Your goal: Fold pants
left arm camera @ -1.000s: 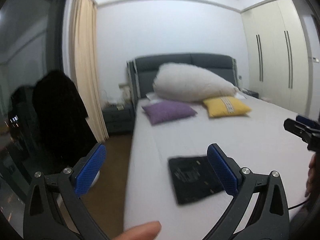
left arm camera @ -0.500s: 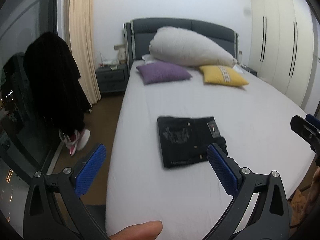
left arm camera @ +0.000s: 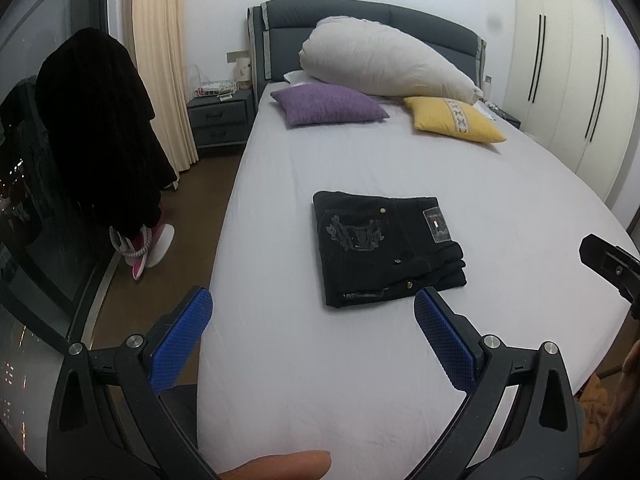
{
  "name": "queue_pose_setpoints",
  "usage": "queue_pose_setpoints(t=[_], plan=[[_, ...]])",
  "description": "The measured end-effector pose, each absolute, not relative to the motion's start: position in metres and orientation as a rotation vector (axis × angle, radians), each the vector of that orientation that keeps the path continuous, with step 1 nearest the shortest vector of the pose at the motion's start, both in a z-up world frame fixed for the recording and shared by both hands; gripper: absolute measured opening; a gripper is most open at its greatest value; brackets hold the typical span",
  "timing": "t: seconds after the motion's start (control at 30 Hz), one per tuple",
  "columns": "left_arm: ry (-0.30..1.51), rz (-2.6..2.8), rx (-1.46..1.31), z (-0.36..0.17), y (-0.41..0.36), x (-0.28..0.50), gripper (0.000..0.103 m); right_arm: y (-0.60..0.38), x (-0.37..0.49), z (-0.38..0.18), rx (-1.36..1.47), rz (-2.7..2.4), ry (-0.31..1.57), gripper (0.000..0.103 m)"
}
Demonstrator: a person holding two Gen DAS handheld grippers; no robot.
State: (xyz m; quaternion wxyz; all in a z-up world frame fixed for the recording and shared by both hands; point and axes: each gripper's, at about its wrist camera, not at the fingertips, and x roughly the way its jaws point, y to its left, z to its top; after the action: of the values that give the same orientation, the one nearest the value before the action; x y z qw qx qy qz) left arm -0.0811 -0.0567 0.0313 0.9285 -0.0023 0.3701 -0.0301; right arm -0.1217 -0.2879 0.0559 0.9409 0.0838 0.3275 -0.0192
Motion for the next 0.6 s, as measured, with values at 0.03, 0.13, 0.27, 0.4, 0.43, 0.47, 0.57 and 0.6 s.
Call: queue_pose_setpoints(t=[0.03,0.13,0.27,0.4,0.43,0.47,0.57,0.6], plan=[[0.761,-0.064,-0.005,0.0302,-0.057,-0.0803,0.103,-0.2872,-0.121,0.0546,0.167,-0.039,0.671,0.103],[0.769,-0.067,-0.001,0.0265,-0.0593,-0.0775,0.103,-0.2859,-0.1203,0.0524,0.16,-0.036,0.676,0.103],[0.774,-0.072,0.001,0.0236,-0.0618,-0.0755,0.103,-0.2855,-0.1203,0.0516,0.156,-0.034,0.68,0.103],[0.778,-0.076,0.002,0.0218,-0.0636,-0.0747,0.103,-0.2854,-0.1205,0.0512,0.154,-0.034,0.681,0.103],[0.778,-0.077,0.002,0.0216,-0.0638,-0.0743,0.103,-0.2855,-0.1205,0.0508,0.153,-0.034,0.683,0.103],[0.777,-0.076,0.002,0.0217,-0.0639,-0.0745,0.103,-0.2857,-0.1207,0.0505,0.151,-0.034,0.683,0.103],[0.778,-0.075,0.002,0.0214,-0.0641,-0.0749,0.103,-0.2852,-0.121,0.0494,0.144,-0.034,0.686,0.103],[0.778,-0.076,0.001,0.0214,-0.0641,-0.0751,0.103,-0.2849,-0.121,0.049,0.143,-0.032,0.688,0.103]])
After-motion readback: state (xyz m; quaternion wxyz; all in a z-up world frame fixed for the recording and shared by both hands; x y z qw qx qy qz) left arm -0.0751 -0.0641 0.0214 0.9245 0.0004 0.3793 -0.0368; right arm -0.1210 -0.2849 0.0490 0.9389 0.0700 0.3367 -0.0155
